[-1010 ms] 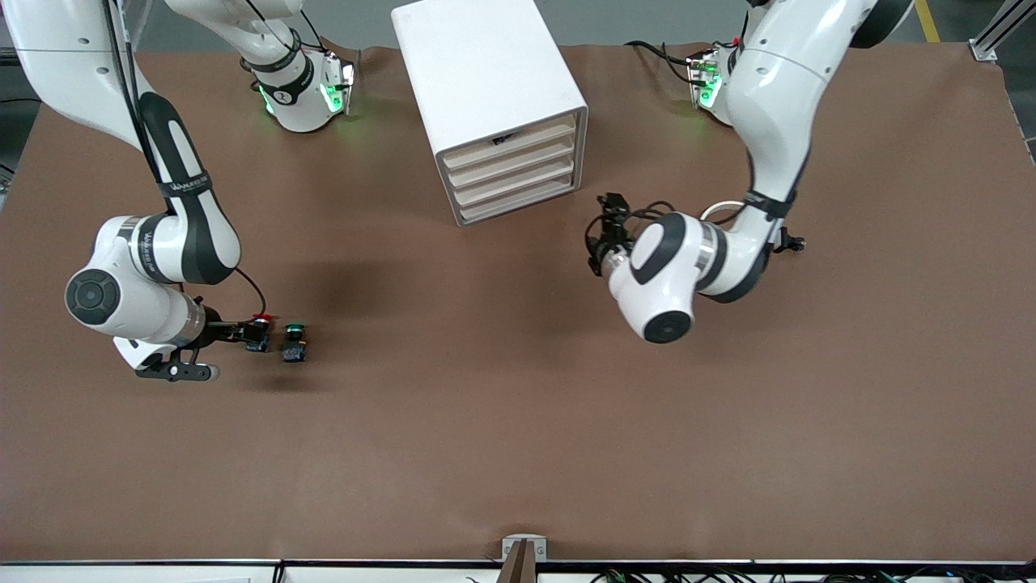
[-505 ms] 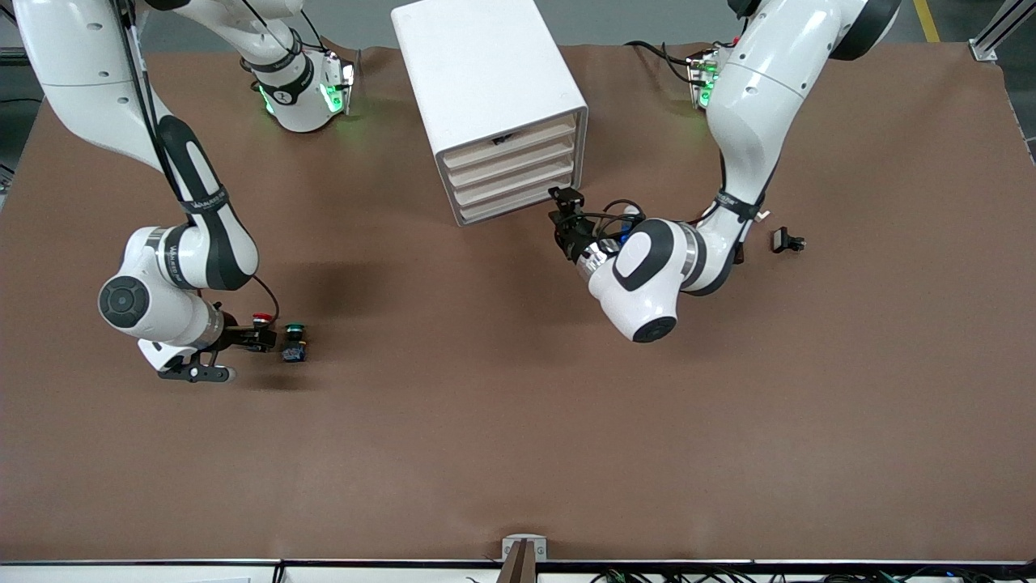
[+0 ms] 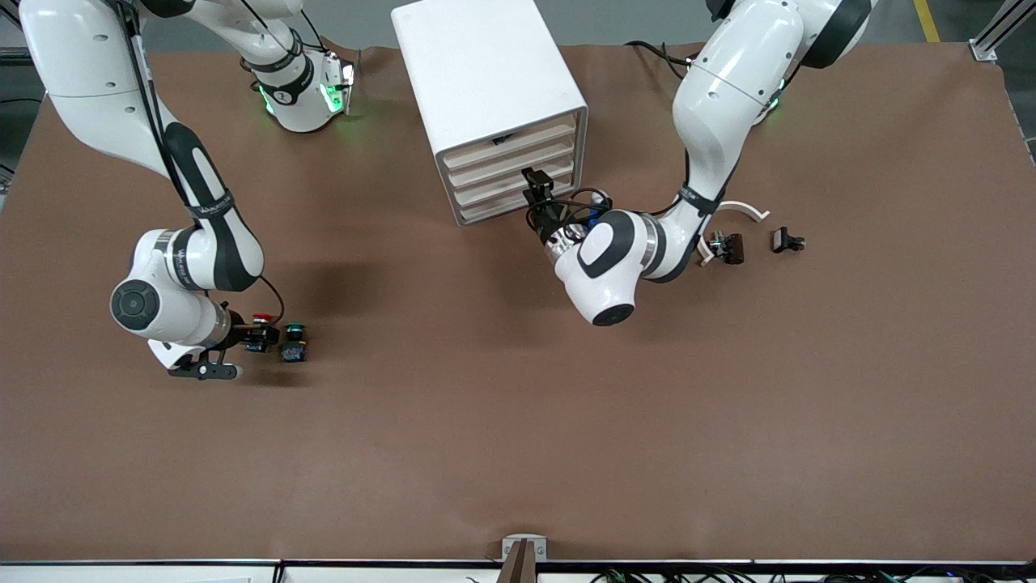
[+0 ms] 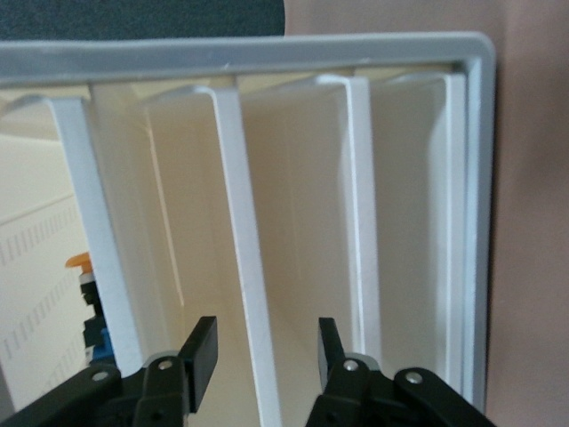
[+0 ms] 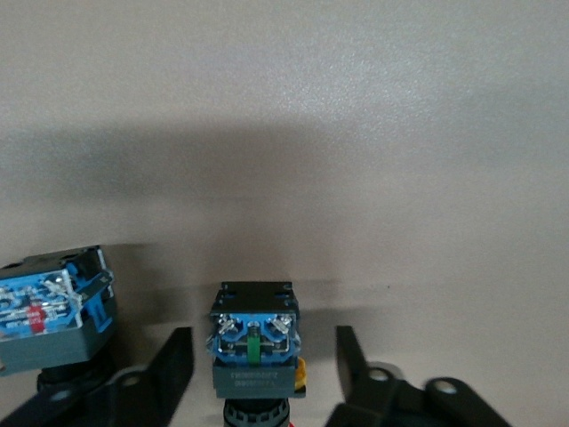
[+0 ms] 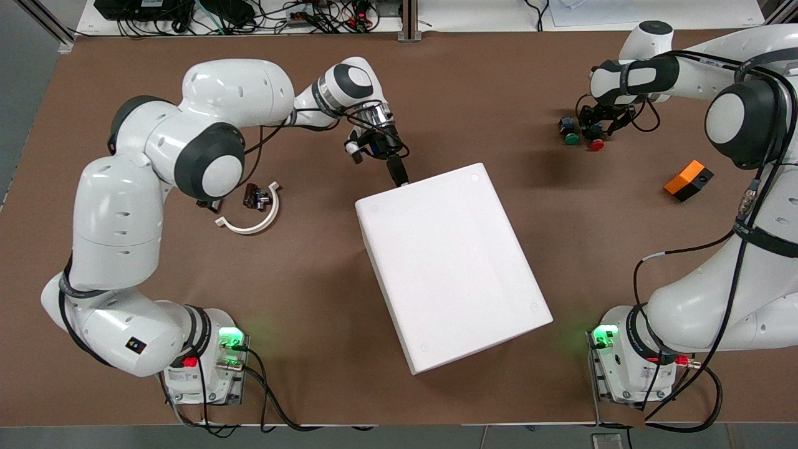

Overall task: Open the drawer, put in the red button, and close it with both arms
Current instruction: 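Grasp the red button with the right gripper while the left gripper pulls the drawer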

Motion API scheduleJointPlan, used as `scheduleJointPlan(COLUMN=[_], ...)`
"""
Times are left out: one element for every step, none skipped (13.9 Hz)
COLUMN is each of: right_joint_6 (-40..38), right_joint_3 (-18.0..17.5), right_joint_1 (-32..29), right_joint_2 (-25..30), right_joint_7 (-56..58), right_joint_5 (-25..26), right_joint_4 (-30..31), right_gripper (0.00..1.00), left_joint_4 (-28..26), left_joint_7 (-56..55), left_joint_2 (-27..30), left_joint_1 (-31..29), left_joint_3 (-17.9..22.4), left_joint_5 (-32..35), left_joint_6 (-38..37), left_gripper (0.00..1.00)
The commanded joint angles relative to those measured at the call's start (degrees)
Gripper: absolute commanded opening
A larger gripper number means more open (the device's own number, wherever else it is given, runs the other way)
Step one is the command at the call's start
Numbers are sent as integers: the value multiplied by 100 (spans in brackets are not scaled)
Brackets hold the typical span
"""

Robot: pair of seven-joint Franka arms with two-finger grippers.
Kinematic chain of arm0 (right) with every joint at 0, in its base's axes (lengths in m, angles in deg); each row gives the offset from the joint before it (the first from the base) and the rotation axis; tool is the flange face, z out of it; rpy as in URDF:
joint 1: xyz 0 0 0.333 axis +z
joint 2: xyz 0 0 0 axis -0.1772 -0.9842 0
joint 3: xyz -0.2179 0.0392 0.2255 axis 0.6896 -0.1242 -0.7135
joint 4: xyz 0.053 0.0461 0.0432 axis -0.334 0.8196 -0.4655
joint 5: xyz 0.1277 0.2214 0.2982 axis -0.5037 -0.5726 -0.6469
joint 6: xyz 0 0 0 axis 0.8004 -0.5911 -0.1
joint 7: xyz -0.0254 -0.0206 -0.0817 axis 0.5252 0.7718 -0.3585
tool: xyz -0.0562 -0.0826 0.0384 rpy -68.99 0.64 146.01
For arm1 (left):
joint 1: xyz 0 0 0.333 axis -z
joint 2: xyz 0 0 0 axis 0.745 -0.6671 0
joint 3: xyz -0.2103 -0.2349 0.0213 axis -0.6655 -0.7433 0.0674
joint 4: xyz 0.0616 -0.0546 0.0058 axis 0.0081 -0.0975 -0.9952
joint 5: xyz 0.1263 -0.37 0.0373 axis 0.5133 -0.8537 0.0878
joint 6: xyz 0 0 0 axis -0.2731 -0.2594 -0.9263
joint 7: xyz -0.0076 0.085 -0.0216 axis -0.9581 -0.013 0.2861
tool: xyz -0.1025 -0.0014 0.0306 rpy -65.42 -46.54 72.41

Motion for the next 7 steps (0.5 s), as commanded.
scheduleJointPlan(right_joint_6=[45, 28, 10, 2, -16, -60, -138], right_joint_3=[-42, -42, -42, -42, -42, -42, -51], right_joint_1=[-52, -52, -43, -43, -43, -43, -34], right_joint_2=[67, 67, 76, 84, 119, 163, 207], right_joint_7=[-79, -71, -71, -27, -1, 0, -9], right_joint_5=[114, 114, 114, 114, 114, 114, 114], right_joint_4=[78, 70, 61, 43, 26, 8, -35], right_gripper=[31, 24, 19, 14, 12, 12, 12], left_joint_4=[94, 94, 94, 77, 77, 77, 77], left_joint_7=[-123, -123, -123, -123, -114, -114, -114], left_joint_2=[-46, -47, -47, -47, -73, -99, -134], left_joint_1=[145, 224, 234, 251, 321, 365, 383], left_joint_3=[25, 34, 34, 34, 34, 34, 34], left_joint_5=[-158, -176, -176, -176, -176, -176, -176], left_joint_6=[-115, -115, -115, -115, -115, -115, -115], left_gripper=[49, 49, 49, 49, 49, 49, 45])
